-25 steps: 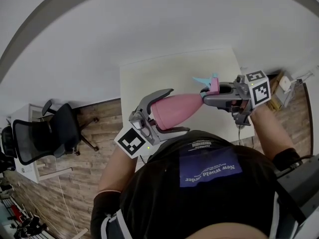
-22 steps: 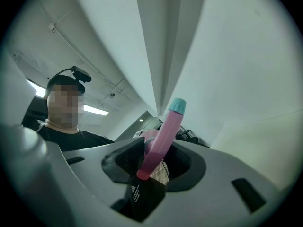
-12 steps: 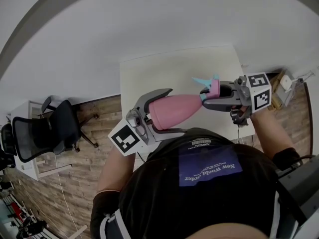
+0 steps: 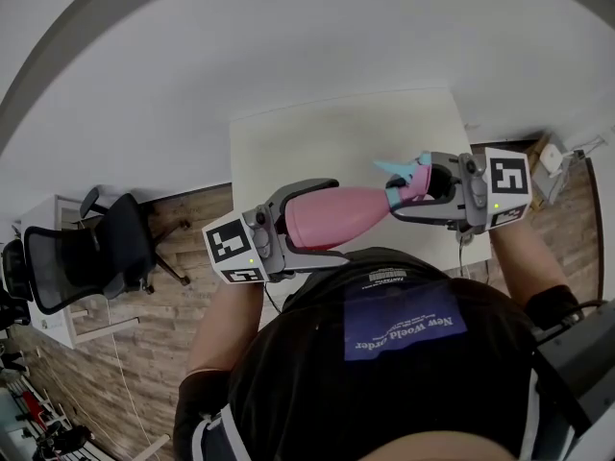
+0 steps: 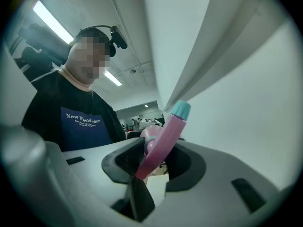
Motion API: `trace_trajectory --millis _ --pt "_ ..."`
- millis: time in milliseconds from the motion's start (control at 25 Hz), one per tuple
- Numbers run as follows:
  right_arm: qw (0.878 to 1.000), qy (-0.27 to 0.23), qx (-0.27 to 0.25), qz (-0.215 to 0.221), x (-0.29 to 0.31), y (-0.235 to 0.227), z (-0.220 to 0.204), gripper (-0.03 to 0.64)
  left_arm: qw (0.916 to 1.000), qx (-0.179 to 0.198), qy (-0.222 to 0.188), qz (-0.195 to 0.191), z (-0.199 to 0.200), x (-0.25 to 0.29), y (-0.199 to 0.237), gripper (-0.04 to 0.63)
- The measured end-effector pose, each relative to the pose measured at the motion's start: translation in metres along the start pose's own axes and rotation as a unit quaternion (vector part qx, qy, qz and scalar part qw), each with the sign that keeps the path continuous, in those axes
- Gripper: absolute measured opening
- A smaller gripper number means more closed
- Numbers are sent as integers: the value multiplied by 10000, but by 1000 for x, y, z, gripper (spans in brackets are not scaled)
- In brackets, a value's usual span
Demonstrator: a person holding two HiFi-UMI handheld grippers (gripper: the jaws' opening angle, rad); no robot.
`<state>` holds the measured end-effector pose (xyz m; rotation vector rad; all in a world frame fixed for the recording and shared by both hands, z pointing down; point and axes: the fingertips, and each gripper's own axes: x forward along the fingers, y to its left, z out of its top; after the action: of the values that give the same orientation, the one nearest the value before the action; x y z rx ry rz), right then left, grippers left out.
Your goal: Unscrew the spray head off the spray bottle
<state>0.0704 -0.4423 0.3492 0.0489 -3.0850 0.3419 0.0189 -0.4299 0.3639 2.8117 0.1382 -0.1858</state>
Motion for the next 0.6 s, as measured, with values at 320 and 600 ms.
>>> trace_trajectory --millis 320,600 --pt "9983 88 -584 -16 6 4 7 121 9936 -1055 -297 -263 4 -6 4 499" --pt "9929 257 -1164 44 4 14 4 121 9832 -1711 -452 -456 1 -4 4 499"
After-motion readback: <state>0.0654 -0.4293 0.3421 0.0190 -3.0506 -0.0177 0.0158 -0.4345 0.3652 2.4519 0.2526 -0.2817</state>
